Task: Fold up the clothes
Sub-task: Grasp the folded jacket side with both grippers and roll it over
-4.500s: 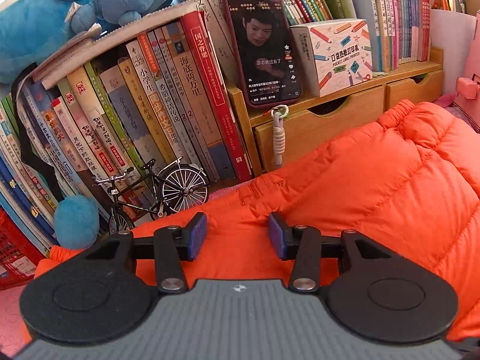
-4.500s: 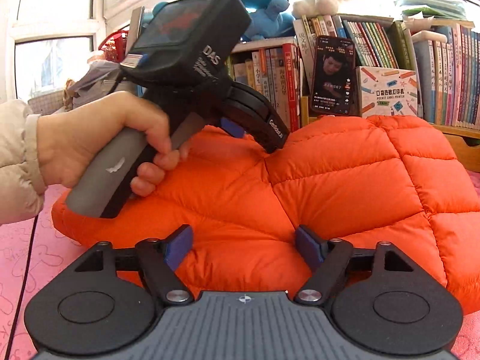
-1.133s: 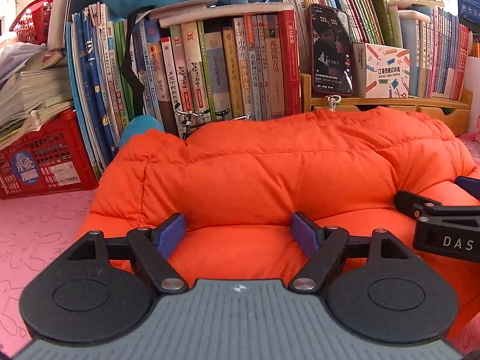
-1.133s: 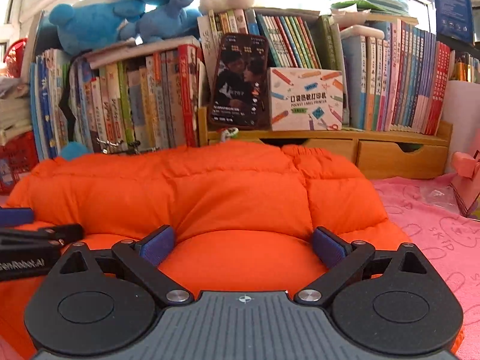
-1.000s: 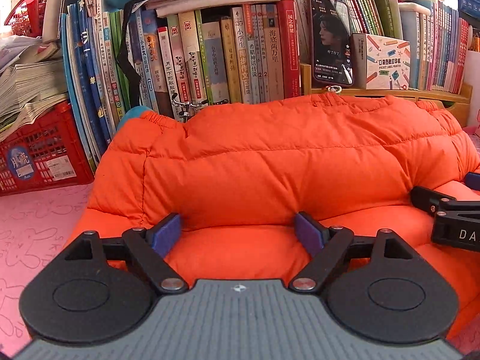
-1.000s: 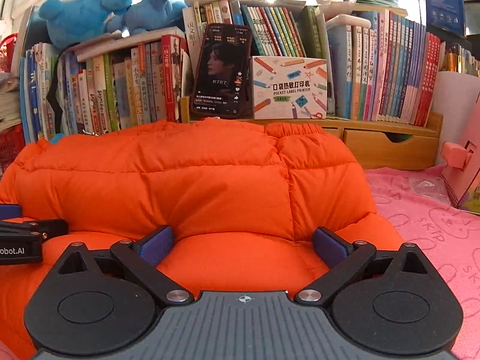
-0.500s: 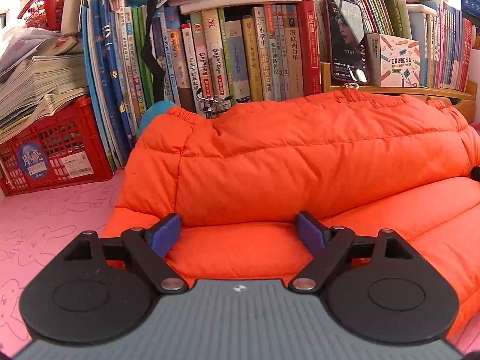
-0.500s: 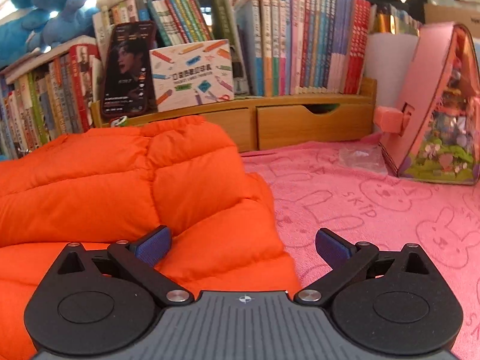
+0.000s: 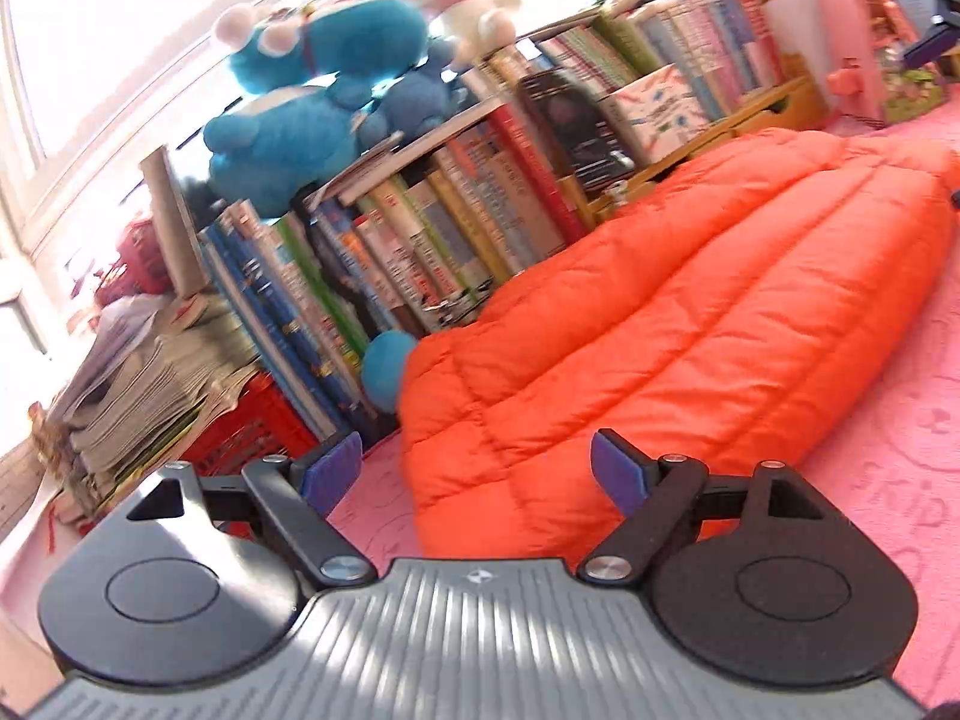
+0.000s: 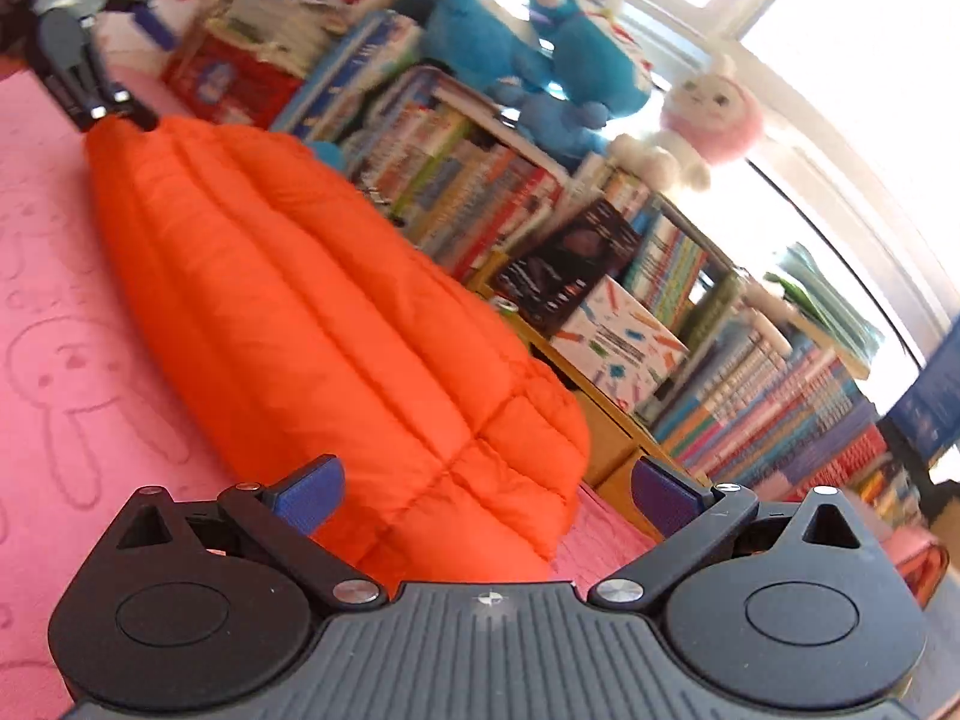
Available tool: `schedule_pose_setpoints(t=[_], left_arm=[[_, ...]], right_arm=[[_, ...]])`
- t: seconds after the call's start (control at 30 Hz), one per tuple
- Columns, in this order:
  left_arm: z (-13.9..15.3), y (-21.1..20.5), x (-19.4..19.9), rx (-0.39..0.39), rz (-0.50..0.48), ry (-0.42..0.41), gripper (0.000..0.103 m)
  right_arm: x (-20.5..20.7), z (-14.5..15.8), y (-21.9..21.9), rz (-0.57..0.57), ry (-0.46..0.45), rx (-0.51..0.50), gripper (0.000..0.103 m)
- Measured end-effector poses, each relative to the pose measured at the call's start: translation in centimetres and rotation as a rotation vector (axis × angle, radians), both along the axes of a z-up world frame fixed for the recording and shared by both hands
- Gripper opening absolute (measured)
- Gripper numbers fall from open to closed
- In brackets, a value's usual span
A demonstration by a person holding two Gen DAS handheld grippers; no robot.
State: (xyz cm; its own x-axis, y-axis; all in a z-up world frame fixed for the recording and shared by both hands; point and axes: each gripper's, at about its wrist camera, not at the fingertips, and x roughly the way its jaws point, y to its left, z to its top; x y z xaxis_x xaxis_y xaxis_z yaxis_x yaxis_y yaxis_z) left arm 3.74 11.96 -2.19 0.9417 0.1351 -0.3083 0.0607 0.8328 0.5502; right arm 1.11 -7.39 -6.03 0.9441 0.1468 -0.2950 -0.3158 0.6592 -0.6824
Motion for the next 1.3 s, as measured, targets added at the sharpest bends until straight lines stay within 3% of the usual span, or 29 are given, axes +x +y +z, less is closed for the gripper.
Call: schedule_pose_setpoints(t=[0.1, 0.23, 0.3, 0.47, 0.57, 0.7, 0.77, 0.9, 1.03, 1.2, 1.3], left_arm=[[-1.0, -3.8, -0.7, 0.065, -0.128, 0.028, 0.085], [-2.2, -7.2, -0.2, 0.128, -0.234, 0.055, 0.085], [-2.4, -8.0, 0.2, 0.139, -0.268, 0.073, 0.085], [-3.4, -9.1, 1.7, 0.187, -0.314, 0.119, 0.085], [-4.4, -9.7, 2.2, 0.24, -0.34, 0.129, 0.085], [-5.4, -10.3, 2.7, 0.307, -0.34, 0.056, 0.085], [-5.6, -10.3, 3.1, 0.326, -0.328, 0.01, 0.074], [-4.7, -10.0, 3.5, 0.291, -0.333, -0.015, 0.059], [-4.2, -10.0, 3.2, 0.289, -0.343, -0.029, 0.057], [-3.9, -9.8, 3.3, 0.277, -0.363, -0.005, 0.057], [-4.2, -9.7, 3.4, 0.317, -0.375, -0.003, 0.061]], right_arm=[[-1.9, -2.3, 4.0, 0.137, -0.02, -0.186, 0.101], [0.0, -2.0, 6.8, 0.142, -0.008, -0.127, 0.102], [1.2, -2.0, 7.8, 0.154, -0.007, -0.147, 0.099], [3.7, -1.6, 9.0, 0.168, 0.007, -0.135, 0.093], [4.6, -0.9, 8.7, 0.16, 0.041, -0.077, 0.091], [5.2, 0.3, 7.7, 0.161, 0.08, 0.007, 0.089], [5.1, 0.7, 7.2, 0.17, 0.086, 0.028, 0.088], [3.9, -0.2, 7.0, 0.222, 0.036, -0.102, 0.089], [3.6, -2.3, 7.7, 0.253, -0.038, -0.292, 0.095], [6.6, -2.6, 9.5, 0.21, -0.089, -0.326, 0.096], [8.5, -2.6, 10.0, 0.184, -0.081, -0.329, 0.091]])
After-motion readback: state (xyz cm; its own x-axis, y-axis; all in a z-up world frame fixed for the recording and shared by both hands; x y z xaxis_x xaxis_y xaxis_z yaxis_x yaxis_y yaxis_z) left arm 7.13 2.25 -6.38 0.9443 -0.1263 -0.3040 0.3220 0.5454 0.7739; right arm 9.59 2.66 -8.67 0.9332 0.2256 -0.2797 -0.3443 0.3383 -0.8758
